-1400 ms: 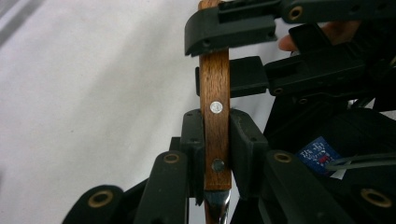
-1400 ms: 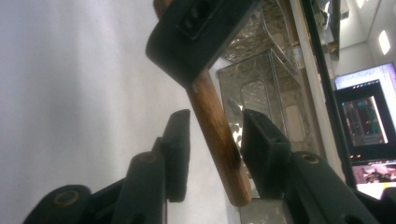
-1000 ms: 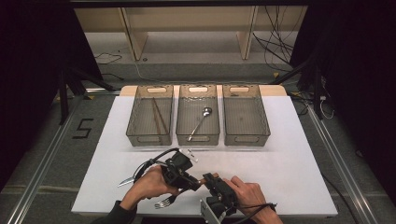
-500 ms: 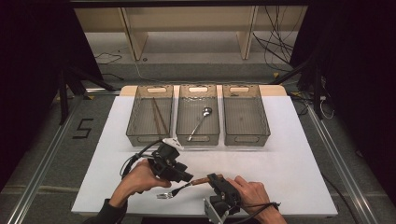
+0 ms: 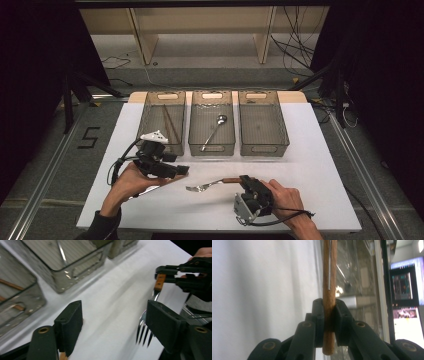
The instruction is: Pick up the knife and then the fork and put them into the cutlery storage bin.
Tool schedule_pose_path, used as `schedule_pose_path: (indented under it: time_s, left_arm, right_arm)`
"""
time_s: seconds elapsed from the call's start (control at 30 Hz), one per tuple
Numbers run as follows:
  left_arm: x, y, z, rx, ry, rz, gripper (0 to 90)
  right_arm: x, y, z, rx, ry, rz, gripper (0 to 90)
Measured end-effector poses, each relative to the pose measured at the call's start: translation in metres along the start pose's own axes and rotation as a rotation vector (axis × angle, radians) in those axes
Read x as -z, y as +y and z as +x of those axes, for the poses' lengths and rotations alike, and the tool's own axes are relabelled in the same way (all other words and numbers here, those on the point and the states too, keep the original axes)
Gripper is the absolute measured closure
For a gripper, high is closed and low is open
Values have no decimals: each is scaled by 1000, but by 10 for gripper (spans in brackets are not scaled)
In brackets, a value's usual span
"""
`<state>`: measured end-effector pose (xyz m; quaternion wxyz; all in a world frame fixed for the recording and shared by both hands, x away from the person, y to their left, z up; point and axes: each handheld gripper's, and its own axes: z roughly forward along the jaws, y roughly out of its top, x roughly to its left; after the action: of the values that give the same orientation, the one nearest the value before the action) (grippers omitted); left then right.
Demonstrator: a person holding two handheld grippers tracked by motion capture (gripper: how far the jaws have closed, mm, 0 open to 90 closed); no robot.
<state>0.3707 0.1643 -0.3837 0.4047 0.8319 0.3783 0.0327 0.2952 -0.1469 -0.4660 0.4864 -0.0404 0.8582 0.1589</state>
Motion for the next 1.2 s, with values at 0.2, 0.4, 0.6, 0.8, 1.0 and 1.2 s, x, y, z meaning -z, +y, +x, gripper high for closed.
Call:
schedule_pose_path:
  time_s: [0.2, 0.4, 0.6, 0.8, 1.0, 1.2]
  left_arm:
    - [2, -5, 7, 14, 51, -42, 264]
    - [-4, -15, 7, -5, 79, -77, 222]
    - [-9, -28, 6, -31, 130, -88, 203]
    - [-10, -39, 9, -52, 165, -103, 185]
    - [-10, -48, 11, -73, 190, -118, 178]
    - [-11, -53, 13, -83, 213, -116, 177]
  right_arm:
    - [2, -21, -19, -106, -7, 47, 810]
    - [4, -39, -48, -310, 17, 96, 810]
    - [1, -54, -84, -581, 85, 80, 810]
    - [-10, -71, -123, -900, 180, 53, 809]
    - [-34, -91, -153, -1158, 259, 76, 809]
    - [-62, -101, -167, -1255, 290, 147, 809]
